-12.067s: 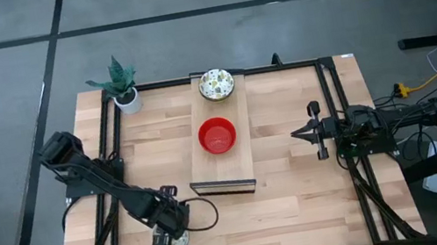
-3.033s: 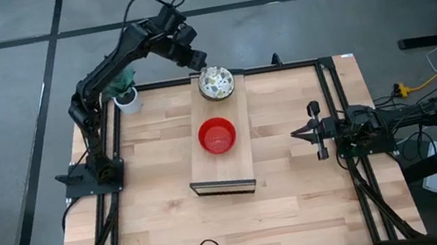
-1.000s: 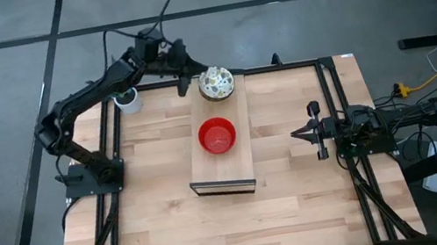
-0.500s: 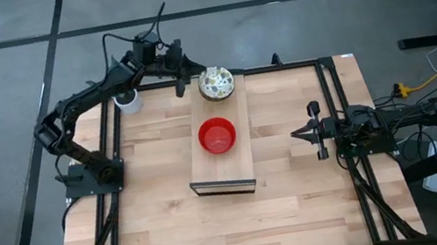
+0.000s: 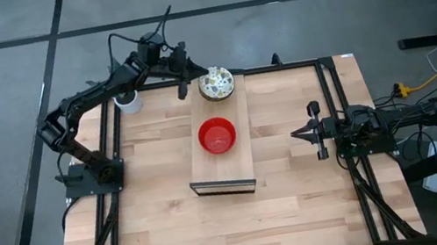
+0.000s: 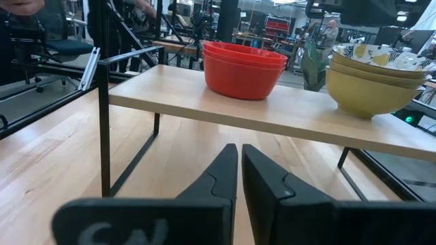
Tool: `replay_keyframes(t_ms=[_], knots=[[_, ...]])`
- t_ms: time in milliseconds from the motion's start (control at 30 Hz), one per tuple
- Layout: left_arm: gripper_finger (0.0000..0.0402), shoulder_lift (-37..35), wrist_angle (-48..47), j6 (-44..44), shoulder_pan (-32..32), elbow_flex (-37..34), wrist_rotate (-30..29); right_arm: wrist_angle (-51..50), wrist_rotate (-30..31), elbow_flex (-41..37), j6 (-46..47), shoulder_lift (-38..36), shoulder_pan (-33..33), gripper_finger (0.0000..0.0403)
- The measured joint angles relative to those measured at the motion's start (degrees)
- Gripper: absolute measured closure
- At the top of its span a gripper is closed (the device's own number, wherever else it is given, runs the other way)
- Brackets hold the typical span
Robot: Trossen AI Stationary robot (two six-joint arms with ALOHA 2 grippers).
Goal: Pick & Place Mini bowls
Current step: Stack the white patterned bowl on top of the white patterned bowl on the shelf
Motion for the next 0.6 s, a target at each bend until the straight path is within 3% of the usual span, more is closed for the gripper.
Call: replay_keyframes(t_ms=[333, 600], knots=[[0.0400, 0.12, 2.01, -1.01, 0.07, -0.10, -0.73, 0.00, 0.00, -0.02, 0.00, 0.00, 0.00, 0.0377], [0.0400, 0.14, 15.84, -4.80, 0.76, -6.86, -1.67, 0.00, 0.00, -0.02, 0.00, -0.02, 0.00, 0.0377]])
